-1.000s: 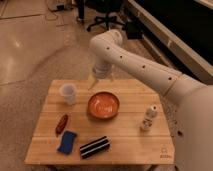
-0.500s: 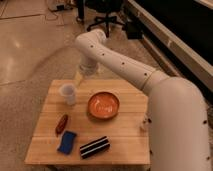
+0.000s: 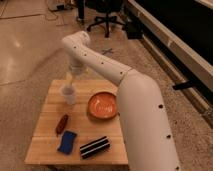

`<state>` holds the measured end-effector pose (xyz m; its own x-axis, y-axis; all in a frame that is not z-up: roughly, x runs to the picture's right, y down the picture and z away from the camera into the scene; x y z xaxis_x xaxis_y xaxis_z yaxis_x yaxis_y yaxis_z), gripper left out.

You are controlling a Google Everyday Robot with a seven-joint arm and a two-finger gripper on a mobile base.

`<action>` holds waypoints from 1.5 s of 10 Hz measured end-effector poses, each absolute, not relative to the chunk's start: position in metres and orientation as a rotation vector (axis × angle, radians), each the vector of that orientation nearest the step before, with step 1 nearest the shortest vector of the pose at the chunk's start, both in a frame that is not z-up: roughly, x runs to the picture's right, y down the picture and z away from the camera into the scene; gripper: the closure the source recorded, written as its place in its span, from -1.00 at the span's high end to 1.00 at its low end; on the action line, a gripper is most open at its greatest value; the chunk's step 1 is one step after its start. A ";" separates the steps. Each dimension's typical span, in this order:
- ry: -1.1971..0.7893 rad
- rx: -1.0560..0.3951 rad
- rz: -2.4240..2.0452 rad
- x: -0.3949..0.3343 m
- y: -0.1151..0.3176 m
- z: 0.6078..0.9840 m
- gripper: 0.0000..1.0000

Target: Place the ceramic cup in the ceramic bowl

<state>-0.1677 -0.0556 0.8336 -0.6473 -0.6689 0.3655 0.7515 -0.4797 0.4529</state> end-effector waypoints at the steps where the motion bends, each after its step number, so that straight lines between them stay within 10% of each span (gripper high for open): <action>1: -0.742 -0.183 -2.163 -0.173 -0.055 0.842 0.60; 11: -0.783 -0.229 -2.146 -0.204 -0.011 0.910 0.57; 15: -0.877 -0.261 -2.117 -0.209 0.009 0.910 -0.17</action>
<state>-0.2094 0.0086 0.9100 -0.6497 -0.6086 0.4555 0.7525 -0.4295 0.4993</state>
